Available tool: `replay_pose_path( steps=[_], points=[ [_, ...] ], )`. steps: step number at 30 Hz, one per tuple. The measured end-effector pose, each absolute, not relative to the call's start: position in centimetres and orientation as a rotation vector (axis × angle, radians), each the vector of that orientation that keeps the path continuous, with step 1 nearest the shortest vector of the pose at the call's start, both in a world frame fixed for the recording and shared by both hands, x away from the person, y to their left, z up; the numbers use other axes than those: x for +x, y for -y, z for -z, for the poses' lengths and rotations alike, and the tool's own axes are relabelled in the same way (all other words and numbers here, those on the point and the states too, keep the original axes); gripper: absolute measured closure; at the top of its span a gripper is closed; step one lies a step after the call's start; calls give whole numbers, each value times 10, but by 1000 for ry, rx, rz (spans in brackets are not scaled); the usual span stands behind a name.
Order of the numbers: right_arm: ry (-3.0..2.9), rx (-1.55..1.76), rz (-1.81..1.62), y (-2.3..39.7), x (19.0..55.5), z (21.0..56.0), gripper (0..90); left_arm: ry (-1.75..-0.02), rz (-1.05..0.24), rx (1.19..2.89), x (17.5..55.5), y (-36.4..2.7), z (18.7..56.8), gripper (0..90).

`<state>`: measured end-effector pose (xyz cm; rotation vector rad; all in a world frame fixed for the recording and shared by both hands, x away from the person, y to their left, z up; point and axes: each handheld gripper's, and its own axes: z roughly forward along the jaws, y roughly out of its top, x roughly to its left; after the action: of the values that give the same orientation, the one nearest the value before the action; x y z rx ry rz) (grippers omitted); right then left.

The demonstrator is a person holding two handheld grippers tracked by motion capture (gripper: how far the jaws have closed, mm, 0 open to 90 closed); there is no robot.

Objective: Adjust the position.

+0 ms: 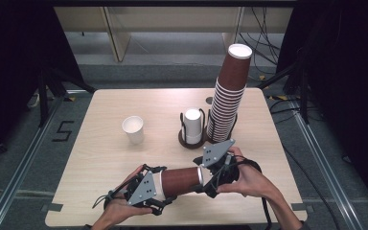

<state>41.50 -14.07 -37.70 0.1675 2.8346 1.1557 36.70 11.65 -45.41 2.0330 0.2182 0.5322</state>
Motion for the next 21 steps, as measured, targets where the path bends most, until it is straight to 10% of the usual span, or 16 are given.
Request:
replay_pose_path(
  steps=[21],
  points=[
    [-2835,-146,-743,108,398,398,209,-163,-509,2098,362,-108,452,107]
  ],
)
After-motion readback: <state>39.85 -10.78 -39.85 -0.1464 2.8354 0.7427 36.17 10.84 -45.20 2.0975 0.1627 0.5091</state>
